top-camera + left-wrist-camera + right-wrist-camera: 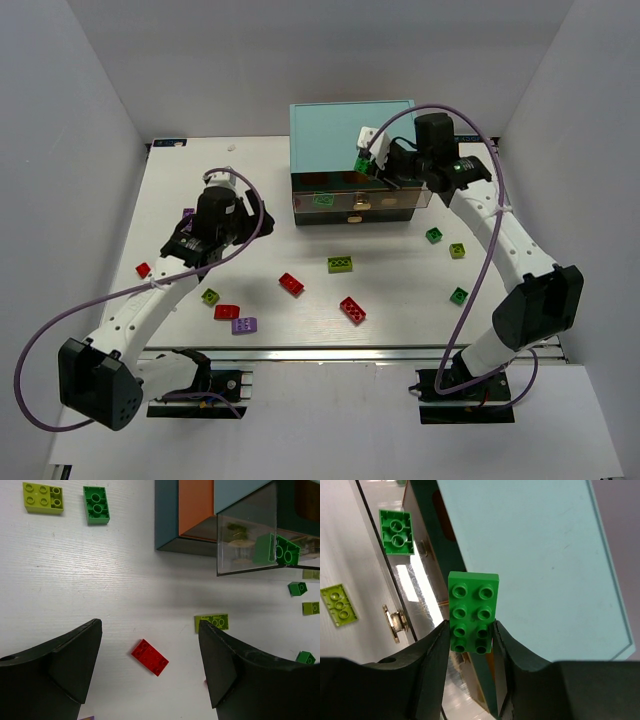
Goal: Sort the legos into containers by color
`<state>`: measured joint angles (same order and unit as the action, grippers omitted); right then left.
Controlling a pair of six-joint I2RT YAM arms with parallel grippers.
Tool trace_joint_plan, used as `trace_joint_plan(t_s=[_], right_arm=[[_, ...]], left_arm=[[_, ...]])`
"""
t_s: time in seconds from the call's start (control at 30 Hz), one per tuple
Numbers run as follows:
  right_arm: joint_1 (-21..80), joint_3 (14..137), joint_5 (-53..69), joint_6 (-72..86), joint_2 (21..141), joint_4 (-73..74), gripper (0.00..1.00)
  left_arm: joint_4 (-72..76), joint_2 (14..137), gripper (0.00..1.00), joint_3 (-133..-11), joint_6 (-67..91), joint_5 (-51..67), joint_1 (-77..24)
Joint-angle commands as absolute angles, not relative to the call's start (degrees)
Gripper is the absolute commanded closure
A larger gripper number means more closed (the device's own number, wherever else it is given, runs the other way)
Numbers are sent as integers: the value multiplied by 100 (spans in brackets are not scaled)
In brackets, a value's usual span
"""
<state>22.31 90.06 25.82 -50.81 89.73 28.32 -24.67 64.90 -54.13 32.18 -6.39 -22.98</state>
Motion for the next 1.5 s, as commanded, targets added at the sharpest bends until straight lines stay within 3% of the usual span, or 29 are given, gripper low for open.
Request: trace_joint_plan(t_s=[0.0, 0.23, 0.5, 0.6, 0.67, 0.7, 0.73, 0.8, 0.87, 0.9, 0.93, 1.03, 1.13, 1.47], right_arm=[[2268, 8895, 2496, -4966, 8886, 2786, 67], [2259, 8807, 2382, -4922, 8930, 2698, 45], [2232, 9000, 2356, -4598, 8886, 2523, 40], [2163, 8887, 2119, -4028, 8667, 2033, 44], [2153, 8597, 1220, -2791, 8298, 953, 62], [2145, 8335, 917, -2429, 8166, 627, 69], [2118, 8358, 1114, -2173, 8069, 650, 79], [2031, 8594, 1387, -2066, 8095, 1044, 80], [1978, 8728, 1982, -1960, 8060, 1387, 72], [1934, 8719, 2143, -1960, 7981, 1450, 66], [1925, 8632, 2284, -1960, 7937, 1476, 46], [1846, 8569, 2645, -1995, 7884, 1704, 17], [1811, 8464, 2777, -1951, 7849, 1793, 11], [1635, 8657, 2663, -1977, 7919, 2013, 11]], left_arm=[[-2294, 6521, 12, -5519, 3226, -554, -2268], [-2092, 6750, 12, -5546, 3208, -457, -2268], [-1890, 7233, 12, -5695, 2997, -273, -2145], [-1802, 7540, 18, -5748, 2875, -272, -2022], [-1688, 7848, 24, -5818, 2734, -255, -1952], [-1679, 7997, 32, -5862, 2699, -264, -1882], [-1627, 8276, 37, -5906, 2663, -264, -1881], [-1591, 8577, 44, -6116, 2567, -334, -1723], [-1608, 9023, 43, -6292, 2462, -413, -1653], [-1661, 9192, 35, -6537, 2426, -509, -1591], [-1687, 9350, 31, -6652, 2374, -527, -1591], [-1853, 9991, 23, -7206, 2180, -633, -1538], [-1995, 10581, 22, -7751, 1995, -712, -1486], [-2206, 11812, 26, -8806, 2048, -1168, -1485]])
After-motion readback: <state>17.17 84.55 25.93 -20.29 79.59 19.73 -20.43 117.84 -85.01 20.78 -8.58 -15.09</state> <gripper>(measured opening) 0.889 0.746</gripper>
